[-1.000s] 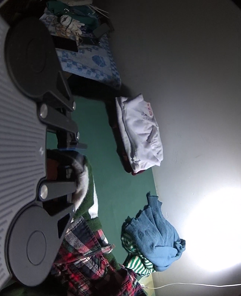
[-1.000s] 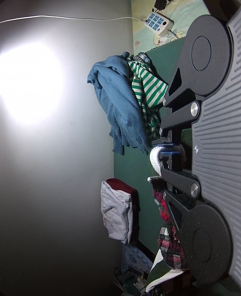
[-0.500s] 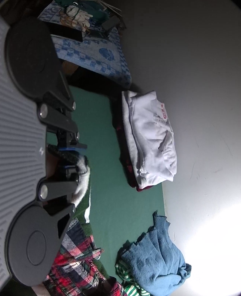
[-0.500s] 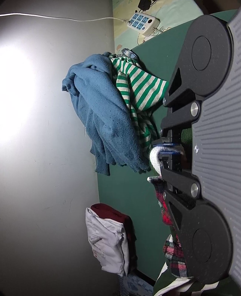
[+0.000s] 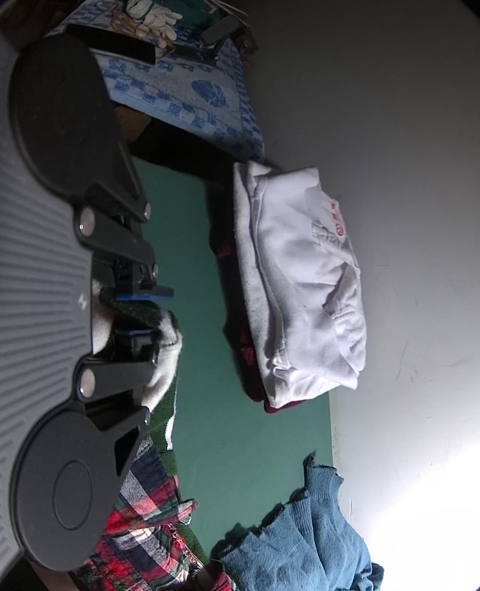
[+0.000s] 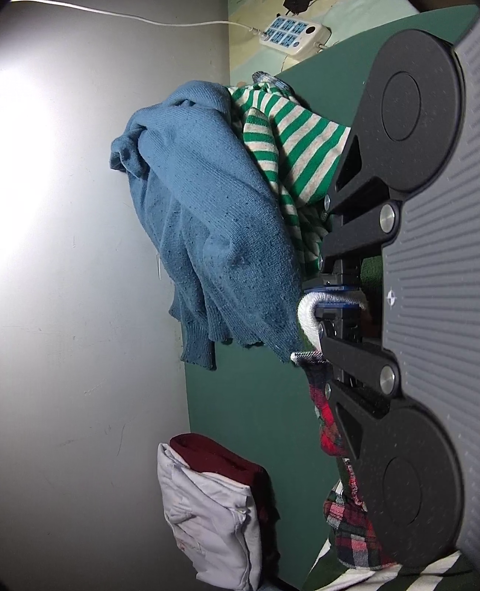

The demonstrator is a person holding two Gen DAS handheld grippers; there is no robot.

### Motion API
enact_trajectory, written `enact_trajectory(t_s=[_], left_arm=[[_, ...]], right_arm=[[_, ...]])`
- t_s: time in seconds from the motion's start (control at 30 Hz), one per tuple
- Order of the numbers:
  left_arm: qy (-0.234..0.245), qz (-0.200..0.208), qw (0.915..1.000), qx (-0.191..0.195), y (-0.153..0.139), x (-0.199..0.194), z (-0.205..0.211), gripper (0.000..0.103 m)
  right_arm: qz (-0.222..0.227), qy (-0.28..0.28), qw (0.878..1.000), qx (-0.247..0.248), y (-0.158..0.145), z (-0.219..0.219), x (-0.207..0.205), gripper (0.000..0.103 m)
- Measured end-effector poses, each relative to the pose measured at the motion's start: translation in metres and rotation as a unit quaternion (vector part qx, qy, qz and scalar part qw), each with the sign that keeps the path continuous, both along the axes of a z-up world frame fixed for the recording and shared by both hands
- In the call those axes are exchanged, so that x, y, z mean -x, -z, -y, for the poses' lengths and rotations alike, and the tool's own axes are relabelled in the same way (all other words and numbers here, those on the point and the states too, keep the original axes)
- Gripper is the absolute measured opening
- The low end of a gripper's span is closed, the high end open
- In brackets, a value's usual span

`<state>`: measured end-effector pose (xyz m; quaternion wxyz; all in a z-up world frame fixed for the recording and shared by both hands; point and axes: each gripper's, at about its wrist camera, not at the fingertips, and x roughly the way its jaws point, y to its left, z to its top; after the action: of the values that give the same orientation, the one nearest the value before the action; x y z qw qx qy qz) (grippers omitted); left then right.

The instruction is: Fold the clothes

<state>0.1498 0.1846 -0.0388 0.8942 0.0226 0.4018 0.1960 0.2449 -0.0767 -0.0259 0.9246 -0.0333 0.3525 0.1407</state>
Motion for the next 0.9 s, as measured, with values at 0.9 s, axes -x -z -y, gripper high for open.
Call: enact_trajectory(t_s=[0.9], left_arm=[[0.056,-0.008,0.9984,-0.007,0.011,-0.018,-0.028,0.052]], right_arm=[[0.006,-0.063,0.997,0.048,0.016,-0.009,-0.024,0.026]])
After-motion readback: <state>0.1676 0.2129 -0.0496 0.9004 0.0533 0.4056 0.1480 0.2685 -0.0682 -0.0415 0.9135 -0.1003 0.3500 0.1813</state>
